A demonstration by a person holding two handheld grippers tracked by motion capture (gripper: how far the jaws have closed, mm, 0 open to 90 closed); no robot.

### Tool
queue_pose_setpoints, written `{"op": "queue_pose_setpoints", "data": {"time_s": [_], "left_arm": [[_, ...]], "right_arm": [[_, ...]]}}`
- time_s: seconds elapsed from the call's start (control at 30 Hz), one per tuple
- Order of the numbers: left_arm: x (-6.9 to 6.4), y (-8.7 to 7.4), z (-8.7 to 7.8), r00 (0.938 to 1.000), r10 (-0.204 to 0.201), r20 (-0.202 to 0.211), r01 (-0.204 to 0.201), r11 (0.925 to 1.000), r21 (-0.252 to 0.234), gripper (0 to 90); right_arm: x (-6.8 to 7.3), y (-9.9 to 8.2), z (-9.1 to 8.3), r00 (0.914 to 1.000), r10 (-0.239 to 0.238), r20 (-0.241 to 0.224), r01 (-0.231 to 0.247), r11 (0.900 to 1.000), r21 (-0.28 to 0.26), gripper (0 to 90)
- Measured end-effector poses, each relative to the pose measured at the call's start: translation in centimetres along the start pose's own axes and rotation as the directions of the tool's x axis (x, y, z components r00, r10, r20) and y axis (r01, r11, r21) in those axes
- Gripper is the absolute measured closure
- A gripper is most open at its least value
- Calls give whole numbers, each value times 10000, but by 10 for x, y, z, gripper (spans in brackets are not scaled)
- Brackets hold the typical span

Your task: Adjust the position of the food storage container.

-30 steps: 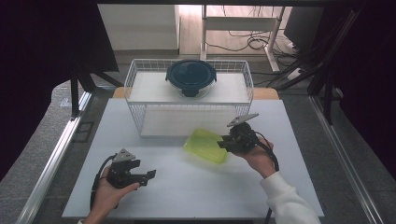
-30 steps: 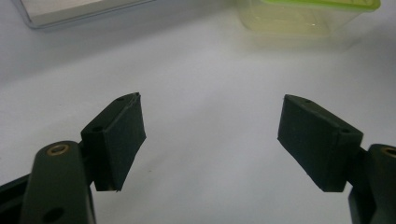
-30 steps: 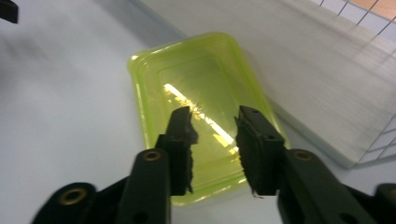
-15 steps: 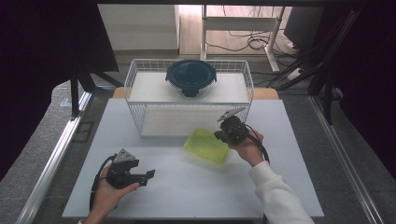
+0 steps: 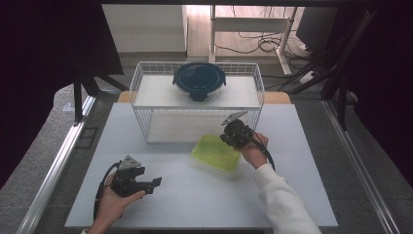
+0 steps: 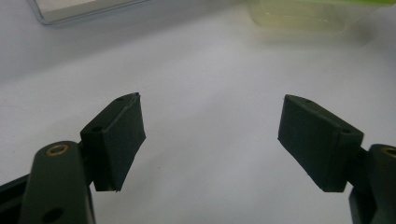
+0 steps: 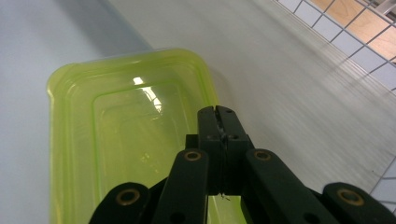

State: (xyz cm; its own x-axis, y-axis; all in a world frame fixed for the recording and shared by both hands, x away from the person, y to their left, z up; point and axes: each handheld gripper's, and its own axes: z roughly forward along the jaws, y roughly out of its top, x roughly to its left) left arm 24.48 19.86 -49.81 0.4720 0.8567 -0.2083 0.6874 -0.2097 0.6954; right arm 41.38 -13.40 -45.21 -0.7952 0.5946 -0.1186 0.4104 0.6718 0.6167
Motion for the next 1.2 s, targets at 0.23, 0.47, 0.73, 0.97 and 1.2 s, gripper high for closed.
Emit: {"op": "queue_pose_setpoints", "data": {"time_s": [0.23,0.47,0.73,0.97,1.2], "left_arm": [[-1,0,1,10000,10,38,-10,10000,26,219],[-1,-1,2,10000,24,48,-24,10000,72,219],[-1,0,1,9996,-72,277,70,10000,50,221],[-1,0,1,9994,-89,328,86,9999,80,224],[-1,0,0,9992,-99,382,97,9999,61,225]], "right_arm": [[-4,0,10,9990,-208,390,201,9996,190,889],[-9,-1,22,9963,-323,802,300,9991,296,889],[-8,-2,33,9930,-794,874,749,9958,533,890],[-3,-2,33,9930,-1080,487,1052,9928,575,890],[9,2,34,9879,-1550,44,1546,9868,472,890]]}}
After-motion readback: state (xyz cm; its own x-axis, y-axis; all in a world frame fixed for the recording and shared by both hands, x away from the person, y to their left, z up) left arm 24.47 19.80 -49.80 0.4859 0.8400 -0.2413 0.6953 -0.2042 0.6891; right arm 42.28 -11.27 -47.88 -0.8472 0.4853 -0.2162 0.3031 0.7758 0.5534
